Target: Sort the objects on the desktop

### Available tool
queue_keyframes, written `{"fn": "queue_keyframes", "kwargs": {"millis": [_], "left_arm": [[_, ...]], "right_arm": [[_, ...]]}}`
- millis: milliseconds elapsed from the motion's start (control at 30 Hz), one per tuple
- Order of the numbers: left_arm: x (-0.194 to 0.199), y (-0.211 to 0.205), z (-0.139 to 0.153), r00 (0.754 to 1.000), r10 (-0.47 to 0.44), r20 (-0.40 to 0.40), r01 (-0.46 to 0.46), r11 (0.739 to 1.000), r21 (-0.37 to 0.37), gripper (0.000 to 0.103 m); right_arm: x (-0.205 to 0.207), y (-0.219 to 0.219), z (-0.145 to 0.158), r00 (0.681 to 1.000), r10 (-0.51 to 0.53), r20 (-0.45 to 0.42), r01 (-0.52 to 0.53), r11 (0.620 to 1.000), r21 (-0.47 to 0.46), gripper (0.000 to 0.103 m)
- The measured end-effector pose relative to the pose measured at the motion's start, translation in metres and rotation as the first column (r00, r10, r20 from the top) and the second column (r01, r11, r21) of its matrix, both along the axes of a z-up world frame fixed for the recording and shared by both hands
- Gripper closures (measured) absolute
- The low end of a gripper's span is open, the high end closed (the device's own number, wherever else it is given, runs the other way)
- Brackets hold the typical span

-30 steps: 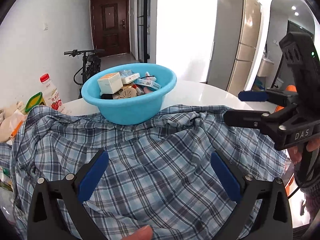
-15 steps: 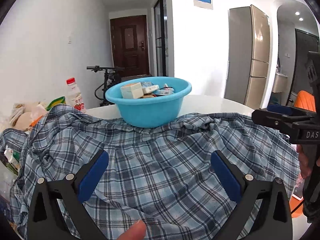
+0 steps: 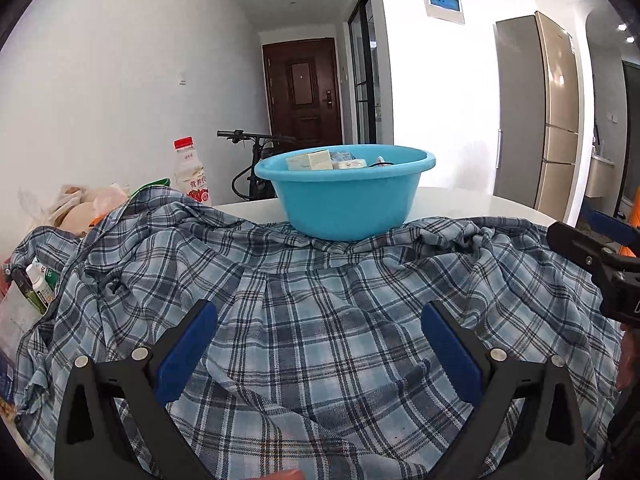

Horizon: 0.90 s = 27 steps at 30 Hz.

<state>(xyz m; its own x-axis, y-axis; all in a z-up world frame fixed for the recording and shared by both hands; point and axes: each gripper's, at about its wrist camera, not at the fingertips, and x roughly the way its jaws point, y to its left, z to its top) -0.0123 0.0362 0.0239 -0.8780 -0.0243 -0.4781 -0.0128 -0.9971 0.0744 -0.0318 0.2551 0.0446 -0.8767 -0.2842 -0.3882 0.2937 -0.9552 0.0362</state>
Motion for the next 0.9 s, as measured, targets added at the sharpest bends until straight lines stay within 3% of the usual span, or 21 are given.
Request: {"fn": "queue_keyframes", "kwargs": {"millis": [300,700,900], "left_arm": [[-0.006,0.0,-0.01,1.0,0.01,-0.007,-0.01,1.0,0.009,0.0],[0.002,-0.015,-0.011,0.99,0.093,-0.106,-0.086,0.994,0.062,0.0],[0.002,-0.014,-0.015,0.986,0.114,-0.122,-0.112,0.993,0.029,0.0]], "right_arm": [[-0.001,-0.003,-0.01,0.999,-0.028,-0.045,0.027,0.999,-0.028,0.001],[0.006,-0.011,-0.021,0.994,-0.024,-0.106,0.022,1.0,-0.015,0.001],[0.009,-0.017,-0.021,0.996,-0.003,-0.09,0.0,1.0,-0.031,0.001]]}}
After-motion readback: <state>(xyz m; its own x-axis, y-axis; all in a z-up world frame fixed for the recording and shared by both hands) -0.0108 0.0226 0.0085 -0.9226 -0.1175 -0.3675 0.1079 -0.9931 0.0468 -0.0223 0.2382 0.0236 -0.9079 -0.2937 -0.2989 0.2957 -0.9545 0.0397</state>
